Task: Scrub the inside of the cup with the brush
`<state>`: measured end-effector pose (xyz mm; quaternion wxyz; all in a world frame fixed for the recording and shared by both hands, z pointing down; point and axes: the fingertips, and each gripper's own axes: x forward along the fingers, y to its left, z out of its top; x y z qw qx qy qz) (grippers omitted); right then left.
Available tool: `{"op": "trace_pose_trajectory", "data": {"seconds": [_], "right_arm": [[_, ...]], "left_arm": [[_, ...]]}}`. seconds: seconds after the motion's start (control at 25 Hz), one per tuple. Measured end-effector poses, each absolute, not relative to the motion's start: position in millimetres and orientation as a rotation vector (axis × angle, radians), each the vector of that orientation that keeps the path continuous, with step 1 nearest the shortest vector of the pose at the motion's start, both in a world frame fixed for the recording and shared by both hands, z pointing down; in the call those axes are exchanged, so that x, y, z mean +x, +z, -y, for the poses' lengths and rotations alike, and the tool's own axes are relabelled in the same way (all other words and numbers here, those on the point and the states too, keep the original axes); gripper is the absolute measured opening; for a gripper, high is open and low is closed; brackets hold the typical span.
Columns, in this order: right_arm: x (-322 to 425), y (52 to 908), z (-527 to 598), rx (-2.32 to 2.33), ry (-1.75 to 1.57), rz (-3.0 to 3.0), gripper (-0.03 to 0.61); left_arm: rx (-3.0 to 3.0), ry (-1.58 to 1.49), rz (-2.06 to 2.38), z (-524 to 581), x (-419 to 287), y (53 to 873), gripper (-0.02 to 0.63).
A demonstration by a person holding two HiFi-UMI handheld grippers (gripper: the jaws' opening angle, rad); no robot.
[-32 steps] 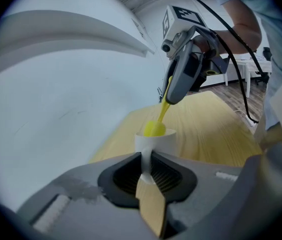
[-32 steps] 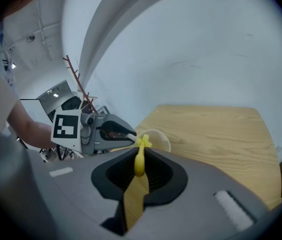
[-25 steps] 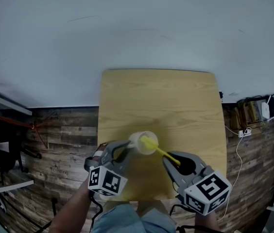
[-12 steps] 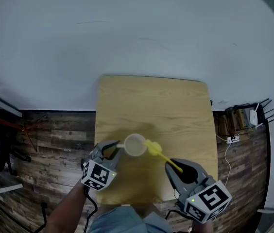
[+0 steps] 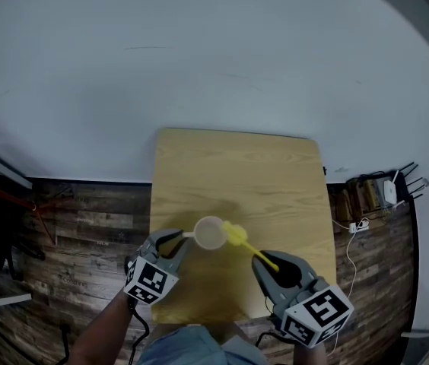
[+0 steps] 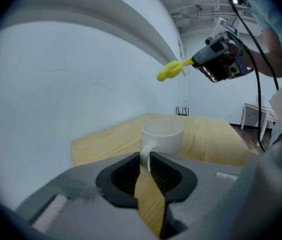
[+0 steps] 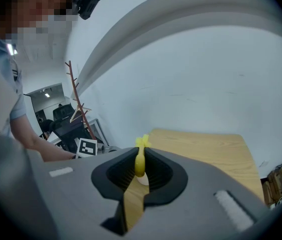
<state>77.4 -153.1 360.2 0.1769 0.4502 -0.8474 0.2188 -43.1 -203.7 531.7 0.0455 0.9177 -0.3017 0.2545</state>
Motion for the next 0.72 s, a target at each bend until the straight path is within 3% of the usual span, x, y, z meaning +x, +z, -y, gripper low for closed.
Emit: {"op": "trace_pose_trajectory", "data": {"seconds": [0.32, 0.72], "right_arm": [[68.2, 354.9, 160.7, 1.347, 0.594, 2.474, 0.04], [61.9, 304.4, 176.5, 1.488, 0.421, 2.621, 0.04]], "left_arm": [[2.837, 0.703, 0.982, 188.7, -59.6, 476.4, 0.078], [2.673, 0.229, 1.284, 204.9, -41.3, 347.5, 0.077]]}}
